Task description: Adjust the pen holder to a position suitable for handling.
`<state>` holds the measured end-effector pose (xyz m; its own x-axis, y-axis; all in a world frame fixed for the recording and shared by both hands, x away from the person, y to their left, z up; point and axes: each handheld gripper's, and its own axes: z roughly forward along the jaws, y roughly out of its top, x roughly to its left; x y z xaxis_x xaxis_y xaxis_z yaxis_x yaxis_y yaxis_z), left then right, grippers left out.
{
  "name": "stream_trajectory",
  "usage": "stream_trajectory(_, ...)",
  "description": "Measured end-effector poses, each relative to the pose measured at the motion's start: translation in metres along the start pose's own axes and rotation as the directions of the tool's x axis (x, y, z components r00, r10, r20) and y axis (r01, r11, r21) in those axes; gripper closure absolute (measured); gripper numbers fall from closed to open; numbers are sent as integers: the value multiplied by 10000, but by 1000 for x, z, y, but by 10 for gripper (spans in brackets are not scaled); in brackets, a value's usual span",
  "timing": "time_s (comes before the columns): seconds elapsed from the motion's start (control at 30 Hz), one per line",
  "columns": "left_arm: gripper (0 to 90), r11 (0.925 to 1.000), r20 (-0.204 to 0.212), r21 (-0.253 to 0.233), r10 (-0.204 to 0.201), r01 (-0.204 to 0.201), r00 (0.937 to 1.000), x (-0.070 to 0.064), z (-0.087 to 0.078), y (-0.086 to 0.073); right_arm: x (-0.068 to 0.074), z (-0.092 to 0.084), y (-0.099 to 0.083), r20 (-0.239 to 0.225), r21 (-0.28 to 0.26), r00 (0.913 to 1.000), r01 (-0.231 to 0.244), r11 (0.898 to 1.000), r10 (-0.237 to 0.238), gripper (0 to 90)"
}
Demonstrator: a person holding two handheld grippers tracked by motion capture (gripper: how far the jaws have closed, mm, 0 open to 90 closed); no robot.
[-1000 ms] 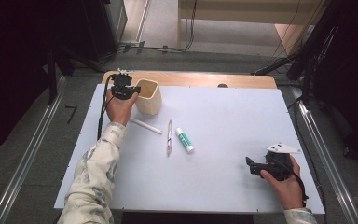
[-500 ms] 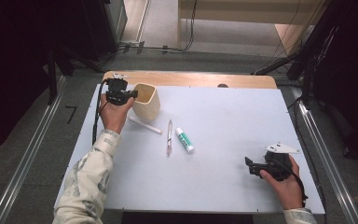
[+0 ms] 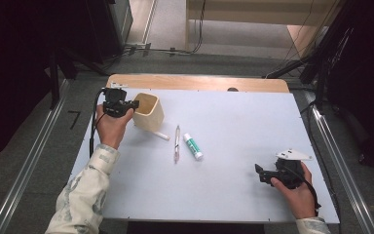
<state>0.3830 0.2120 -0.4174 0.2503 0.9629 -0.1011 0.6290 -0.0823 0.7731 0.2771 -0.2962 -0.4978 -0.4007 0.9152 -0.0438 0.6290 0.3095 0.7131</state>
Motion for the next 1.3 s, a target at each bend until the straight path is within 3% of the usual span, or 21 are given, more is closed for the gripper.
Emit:
stream_trajectory(0.63, 854, 9997, 112, 216, -88, 85, 9999, 1, -33, -43, 2, 1, 0, -10, 24, 9999, 106, 9999, -106, 67)
stream_trajectory(1.3, 853, 9985, -267, 550, -10, 25, 9996, -1, -45, -72, 2, 1, 0, -11, 45, 10000, 47, 10000, -47, 67)
